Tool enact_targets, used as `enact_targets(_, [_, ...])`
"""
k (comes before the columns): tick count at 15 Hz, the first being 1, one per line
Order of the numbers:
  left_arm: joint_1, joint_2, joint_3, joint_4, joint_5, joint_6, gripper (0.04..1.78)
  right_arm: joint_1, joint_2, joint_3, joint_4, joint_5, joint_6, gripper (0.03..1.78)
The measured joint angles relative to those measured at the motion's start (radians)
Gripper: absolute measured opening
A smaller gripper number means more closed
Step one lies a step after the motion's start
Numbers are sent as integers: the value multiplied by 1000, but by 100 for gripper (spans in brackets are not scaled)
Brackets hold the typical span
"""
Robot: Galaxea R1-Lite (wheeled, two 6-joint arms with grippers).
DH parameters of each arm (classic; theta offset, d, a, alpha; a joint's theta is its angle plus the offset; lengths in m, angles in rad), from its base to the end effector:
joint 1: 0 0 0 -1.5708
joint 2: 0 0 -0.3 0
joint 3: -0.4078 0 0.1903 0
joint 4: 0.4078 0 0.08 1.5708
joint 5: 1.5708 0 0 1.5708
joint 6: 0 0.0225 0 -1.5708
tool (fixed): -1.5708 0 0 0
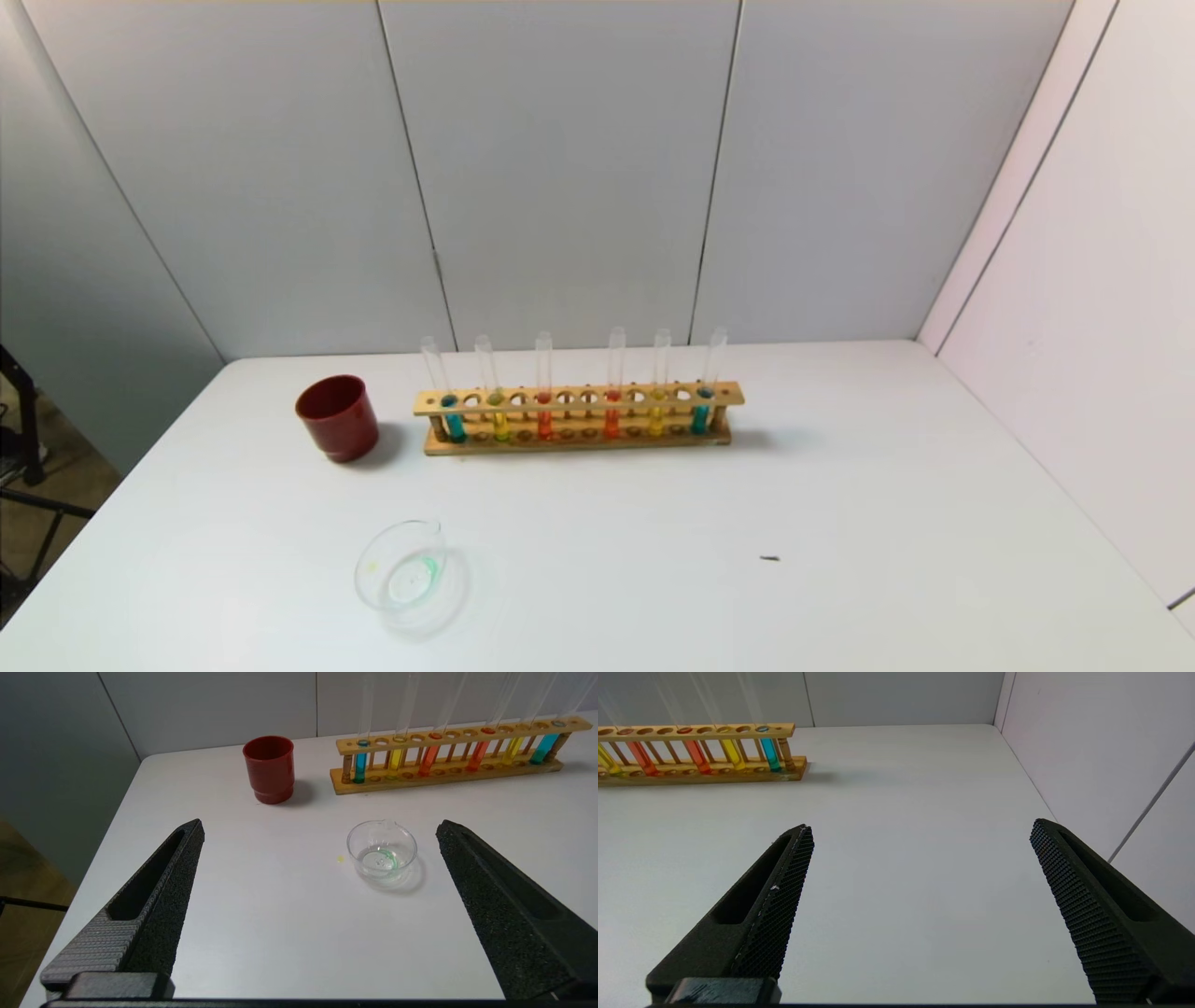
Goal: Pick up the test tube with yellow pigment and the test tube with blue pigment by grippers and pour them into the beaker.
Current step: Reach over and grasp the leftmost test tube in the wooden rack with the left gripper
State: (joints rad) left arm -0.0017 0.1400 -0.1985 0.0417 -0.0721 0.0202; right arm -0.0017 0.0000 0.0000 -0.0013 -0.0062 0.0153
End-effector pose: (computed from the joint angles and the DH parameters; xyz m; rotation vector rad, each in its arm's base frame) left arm -0.0247 -0.0016 0.1291 0.0208 -0.0175 -0.0736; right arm -0.0228 -0.0001 0.0756 0.0153 -0.0014 -0.0079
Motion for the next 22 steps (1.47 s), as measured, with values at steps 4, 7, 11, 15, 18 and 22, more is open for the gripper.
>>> enact_targets(4, [-3, 258, -215, -41, -26, -18, 175, 0, 0, 0, 0, 0, 0, 170])
enact_targets(7, [-8, 463, -290, -135, -66, -15, 175, 0, 0, 0, 0, 0, 0, 170])
enact_targets(11, [-47, 747, -370, -288, -64, -18, 175, 0, 0, 0, 0, 0, 0, 170])
enact_targets(15, [-208, 1018, -425, -458, 92, -22, 175, 0, 0, 0, 0, 0, 0, 170])
enact_targets(18, [-289, 1204, -434, -633, 194, -41, 175, 0, 0, 0, 0, 0, 0, 170])
enact_targets(22, [-314, 1411, -434, -816, 219, -83, 175, 0, 0, 0, 0, 0, 0, 170])
